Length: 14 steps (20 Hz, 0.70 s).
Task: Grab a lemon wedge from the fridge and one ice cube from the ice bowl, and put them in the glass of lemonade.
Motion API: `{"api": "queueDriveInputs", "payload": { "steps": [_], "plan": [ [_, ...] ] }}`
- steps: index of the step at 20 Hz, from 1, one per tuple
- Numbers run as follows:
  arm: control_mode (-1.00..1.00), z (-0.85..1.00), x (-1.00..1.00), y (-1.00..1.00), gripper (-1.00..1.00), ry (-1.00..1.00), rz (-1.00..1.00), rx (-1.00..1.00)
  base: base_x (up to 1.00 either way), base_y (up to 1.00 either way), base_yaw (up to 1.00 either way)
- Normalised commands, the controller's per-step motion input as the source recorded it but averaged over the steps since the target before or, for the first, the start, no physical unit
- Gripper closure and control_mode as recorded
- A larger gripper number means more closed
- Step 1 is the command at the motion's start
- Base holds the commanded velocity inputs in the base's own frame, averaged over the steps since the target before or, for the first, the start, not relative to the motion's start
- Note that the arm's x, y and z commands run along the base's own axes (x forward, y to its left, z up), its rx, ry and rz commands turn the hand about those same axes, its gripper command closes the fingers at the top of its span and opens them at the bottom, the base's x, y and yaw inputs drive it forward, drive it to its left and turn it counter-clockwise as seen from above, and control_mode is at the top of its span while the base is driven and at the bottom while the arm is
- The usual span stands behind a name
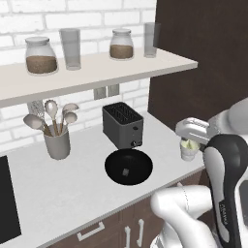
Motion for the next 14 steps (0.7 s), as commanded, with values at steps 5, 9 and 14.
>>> {"api": "queueDriveInputs", "payload": {
  "steps": [5,9,14],
  "plan": [
    [-1.0,0.02,0.0,0.11,-1.0,0.06,0.02,0.0,0.0,0.0,0.0],
    [-1.0,0.0,0.0,0.42,-1.0,0.05,0.0,-0.02,0.0,0.0,0.0],
    [-1.0,0.0,0.0,0.0,-1.0,0.0,0.0,0.0,0.0,0.0,0.0]
  ]
}}
